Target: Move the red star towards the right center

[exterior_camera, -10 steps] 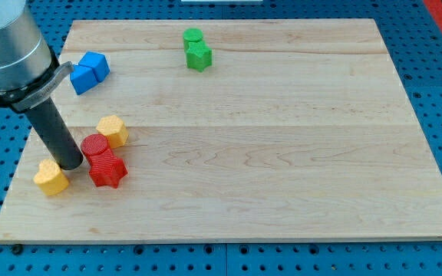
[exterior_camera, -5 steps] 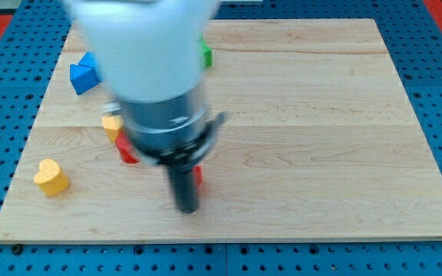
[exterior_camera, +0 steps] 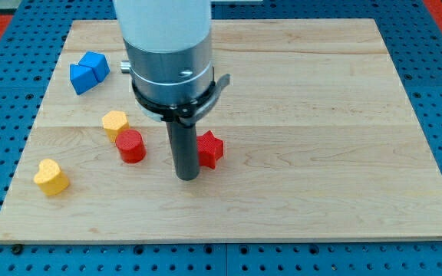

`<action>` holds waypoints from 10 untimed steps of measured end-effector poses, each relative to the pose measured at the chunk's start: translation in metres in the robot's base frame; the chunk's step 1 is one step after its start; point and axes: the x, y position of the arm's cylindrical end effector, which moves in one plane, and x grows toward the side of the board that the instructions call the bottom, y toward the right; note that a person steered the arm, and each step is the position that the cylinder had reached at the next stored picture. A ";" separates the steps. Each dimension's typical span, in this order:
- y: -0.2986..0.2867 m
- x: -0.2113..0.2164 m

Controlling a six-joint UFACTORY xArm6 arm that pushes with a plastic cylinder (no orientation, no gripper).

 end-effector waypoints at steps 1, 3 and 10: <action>0.018 -0.029; 0.083 -0.057; 0.138 -0.187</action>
